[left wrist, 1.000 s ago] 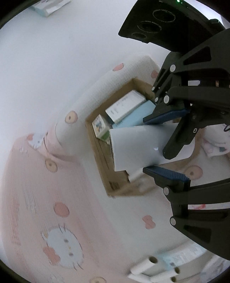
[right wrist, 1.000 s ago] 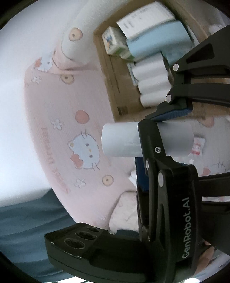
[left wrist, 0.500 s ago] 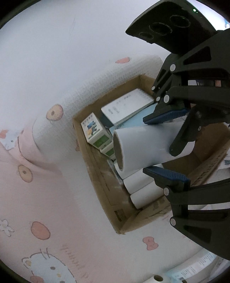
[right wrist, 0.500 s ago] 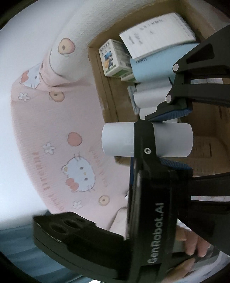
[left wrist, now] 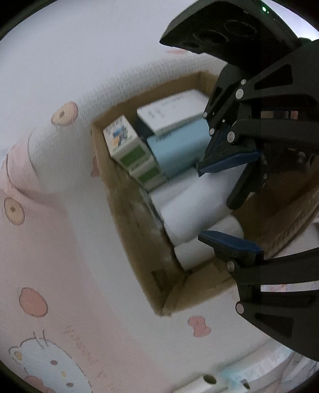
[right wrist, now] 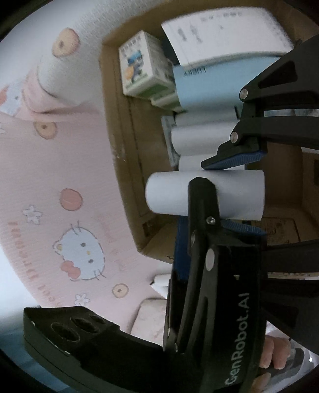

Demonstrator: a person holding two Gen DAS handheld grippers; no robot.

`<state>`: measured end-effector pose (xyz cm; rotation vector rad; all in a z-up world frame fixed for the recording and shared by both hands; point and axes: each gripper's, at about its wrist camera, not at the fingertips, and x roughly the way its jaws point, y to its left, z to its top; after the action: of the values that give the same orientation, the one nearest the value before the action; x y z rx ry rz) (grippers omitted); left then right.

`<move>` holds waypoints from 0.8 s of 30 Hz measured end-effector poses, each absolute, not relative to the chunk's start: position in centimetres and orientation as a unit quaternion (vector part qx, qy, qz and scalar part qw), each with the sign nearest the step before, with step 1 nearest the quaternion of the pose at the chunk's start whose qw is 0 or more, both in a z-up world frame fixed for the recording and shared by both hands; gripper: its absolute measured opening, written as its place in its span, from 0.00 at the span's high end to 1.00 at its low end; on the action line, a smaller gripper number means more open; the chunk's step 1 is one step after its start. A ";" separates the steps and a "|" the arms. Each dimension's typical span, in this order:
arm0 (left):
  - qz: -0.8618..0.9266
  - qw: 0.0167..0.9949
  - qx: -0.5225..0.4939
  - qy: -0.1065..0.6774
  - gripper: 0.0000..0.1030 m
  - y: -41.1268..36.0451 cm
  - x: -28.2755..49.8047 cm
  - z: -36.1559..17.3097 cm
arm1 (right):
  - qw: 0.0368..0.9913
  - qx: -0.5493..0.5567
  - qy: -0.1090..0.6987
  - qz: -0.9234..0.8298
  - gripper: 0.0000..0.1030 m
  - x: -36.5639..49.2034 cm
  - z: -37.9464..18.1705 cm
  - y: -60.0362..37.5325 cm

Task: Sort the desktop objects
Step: 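Carry the tube over the box and lower it beside the white rolls, then open the right gripper while the left gripper opens, releasing the tube upright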

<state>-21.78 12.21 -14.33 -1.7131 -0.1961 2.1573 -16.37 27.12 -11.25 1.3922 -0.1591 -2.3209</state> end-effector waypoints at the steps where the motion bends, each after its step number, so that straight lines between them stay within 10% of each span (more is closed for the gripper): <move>1: 0.769 0.183 -0.609 -0.062 0.48 12.2 -21.8 -14.5 | 0.213 0.506 -0.056 -0.834 0.64 -16.6 -11.5 27.0; 24: 0.735 0.205 -0.646 -0.011 0.57 12.0 -21.3 -14.4 | 0.194 0.621 0.013 -0.759 0.73 -18.8 -15.4 25.9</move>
<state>-21.26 11.97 -14.40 -1.8018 -0.0304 2.0482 -18.80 25.91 -15.44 1.7412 0.0357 -2.1293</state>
